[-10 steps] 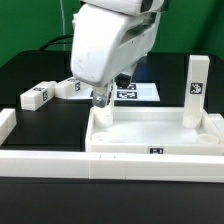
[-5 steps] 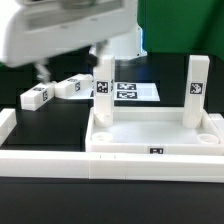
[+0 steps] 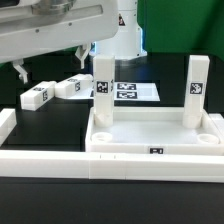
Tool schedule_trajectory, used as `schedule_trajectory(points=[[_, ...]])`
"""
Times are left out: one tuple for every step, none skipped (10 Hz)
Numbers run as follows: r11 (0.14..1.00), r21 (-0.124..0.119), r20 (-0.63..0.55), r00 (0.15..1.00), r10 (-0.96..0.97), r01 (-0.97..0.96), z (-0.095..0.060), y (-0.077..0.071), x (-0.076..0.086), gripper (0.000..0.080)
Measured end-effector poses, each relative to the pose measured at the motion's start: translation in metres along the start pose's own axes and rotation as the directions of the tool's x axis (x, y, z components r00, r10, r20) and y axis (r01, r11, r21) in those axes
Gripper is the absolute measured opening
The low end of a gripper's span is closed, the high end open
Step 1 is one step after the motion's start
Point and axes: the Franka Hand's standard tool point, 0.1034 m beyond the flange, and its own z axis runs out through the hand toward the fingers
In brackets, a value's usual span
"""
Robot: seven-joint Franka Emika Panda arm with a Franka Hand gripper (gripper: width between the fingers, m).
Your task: Assemble desk
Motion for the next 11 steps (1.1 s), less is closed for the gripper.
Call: schedule_trajectory(points=[[0.996,0.072,0.049,0.998,0.048,-0.051,0.006,0.01,-0.023,0.0649],[0.989,0.115,0.088,0.992,0.087,-0.097,0.015,0.022,-0.045,0.0649],[0.985,0.127,0.095,0.99,0.103,-0.115,0.024,0.025,-0.056,0.0649],[0.983,0.138,0.105,0.989,0.105,-0.119,0.032,0.021,-0.062,0.0649],[0.984,0.135,0.103,0.989,0.102,-0.116,0.03,0.02,-0.06,0.0649],[0.984,0.135,0.104,0.989,0.102,-0.116,0.031,0.02,-0.06,0.0649],[0.984,0.136,0.104,0.989,0.102,-0.116,0.031,0.02,-0.06,0.0649],[0.984,0.136,0.105,0.989,0.102,-0.116,0.031,0.02,-0.06,0.0649],[0.983,0.137,0.106,0.989,0.104,-0.118,0.032,0.02,-0.061,0.0649],[0.95,0.146,0.171,0.953,0.25,-0.276,0.04,0.016,-0.073,0.0649],[0.917,0.173,0.247,0.917,0.312,-0.359,0.05,0.007,-0.086,0.0649]])
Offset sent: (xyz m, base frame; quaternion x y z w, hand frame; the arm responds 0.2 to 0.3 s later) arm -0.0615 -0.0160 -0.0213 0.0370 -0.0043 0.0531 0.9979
